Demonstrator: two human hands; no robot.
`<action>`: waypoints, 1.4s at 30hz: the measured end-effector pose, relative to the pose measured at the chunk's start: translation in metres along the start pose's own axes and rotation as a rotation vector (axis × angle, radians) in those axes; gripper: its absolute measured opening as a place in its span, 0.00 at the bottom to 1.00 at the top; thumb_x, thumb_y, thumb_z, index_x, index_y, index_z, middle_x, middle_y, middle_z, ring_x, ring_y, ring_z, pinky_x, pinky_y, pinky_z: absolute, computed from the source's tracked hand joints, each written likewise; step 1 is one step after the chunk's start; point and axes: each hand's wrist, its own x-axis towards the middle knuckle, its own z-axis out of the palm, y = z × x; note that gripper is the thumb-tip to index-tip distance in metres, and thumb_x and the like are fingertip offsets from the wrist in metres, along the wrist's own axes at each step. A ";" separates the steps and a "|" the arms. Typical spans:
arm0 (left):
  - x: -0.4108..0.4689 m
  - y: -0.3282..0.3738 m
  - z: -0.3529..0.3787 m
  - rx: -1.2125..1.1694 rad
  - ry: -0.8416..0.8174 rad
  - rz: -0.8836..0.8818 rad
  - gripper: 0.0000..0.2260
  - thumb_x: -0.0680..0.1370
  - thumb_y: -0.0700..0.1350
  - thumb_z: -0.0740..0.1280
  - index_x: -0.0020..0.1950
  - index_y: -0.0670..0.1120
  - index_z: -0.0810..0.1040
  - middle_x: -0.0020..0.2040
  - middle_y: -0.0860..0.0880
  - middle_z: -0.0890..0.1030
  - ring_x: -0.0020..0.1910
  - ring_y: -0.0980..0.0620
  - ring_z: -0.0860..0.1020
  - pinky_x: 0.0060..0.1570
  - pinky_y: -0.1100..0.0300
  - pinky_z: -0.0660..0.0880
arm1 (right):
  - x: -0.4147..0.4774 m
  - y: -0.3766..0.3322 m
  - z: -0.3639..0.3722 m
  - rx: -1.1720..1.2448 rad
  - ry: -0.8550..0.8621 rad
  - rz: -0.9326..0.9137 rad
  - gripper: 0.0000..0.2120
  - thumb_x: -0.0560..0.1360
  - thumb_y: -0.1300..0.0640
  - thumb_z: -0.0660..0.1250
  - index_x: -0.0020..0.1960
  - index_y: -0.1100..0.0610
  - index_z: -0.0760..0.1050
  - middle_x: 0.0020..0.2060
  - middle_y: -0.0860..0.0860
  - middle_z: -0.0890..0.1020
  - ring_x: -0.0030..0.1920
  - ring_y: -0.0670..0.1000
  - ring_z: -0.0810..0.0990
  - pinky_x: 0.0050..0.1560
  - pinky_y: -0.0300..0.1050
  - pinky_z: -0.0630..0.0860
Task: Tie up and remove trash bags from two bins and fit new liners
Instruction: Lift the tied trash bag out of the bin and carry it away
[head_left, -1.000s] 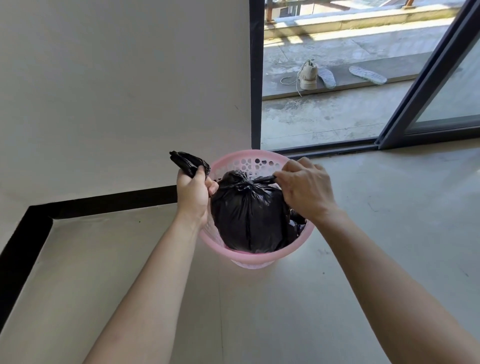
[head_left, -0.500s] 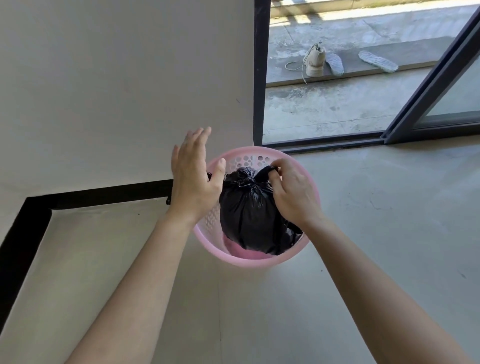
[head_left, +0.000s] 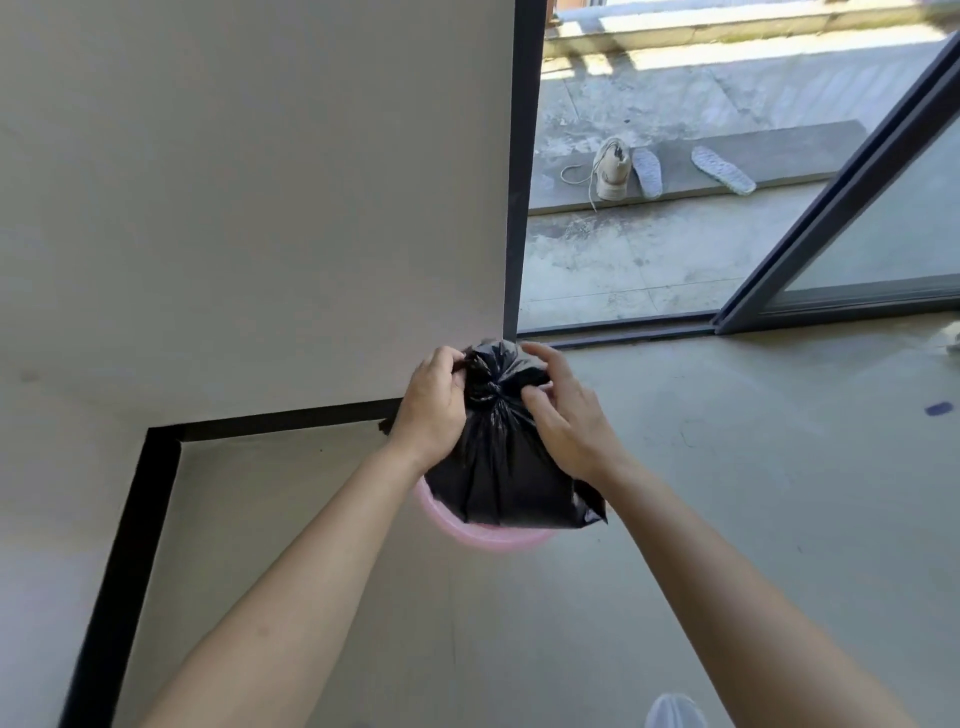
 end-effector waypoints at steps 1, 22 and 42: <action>-0.004 0.017 -0.012 -0.028 0.018 -0.007 0.06 0.82 0.39 0.58 0.57 0.41 0.73 0.52 0.43 0.79 0.53 0.44 0.76 0.53 0.52 0.72 | -0.004 -0.017 -0.010 -0.029 -0.037 -0.013 0.23 0.76 0.49 0.59 0.71 0.39 0.64 0.38 0.39 0.79 0.38 0.42 0.77 0.42 0.42 0.73; -0.090 0.502 -0.400 -0.013 0.713 0.121 0.20 0.81 0.51 0.62 0.69 0.43 0.67 0.29 0.54 0.72 0.29 0.53 0.74 0.31 0.55 0.69 | -0.085 -0.546 -0.302 -0.064 0.149 -0.339 0.20 0.79 0.55 0.62 0.70 0.50 0.68 0.54 0.48 0.80 0.42 0.46 0.80 0.52 0.49 0.77; -0.253 0.477 -0.443 -0.085 0.630 0.174 0.06 0.82 0.44 0.60 0.55 0.42 0.69 0.33 0.53 0.75 0.29 0.49 0.73 0.27 0.57 0.66 | -0.270 -0.597 -0.235 -0.064 0.321 -0.173 0.20 0.78 0.53 0.63 0.69 0.47 0.68 0.51 0.43 0.81 0.44 0.39 0.80 0.50 0.40 0.77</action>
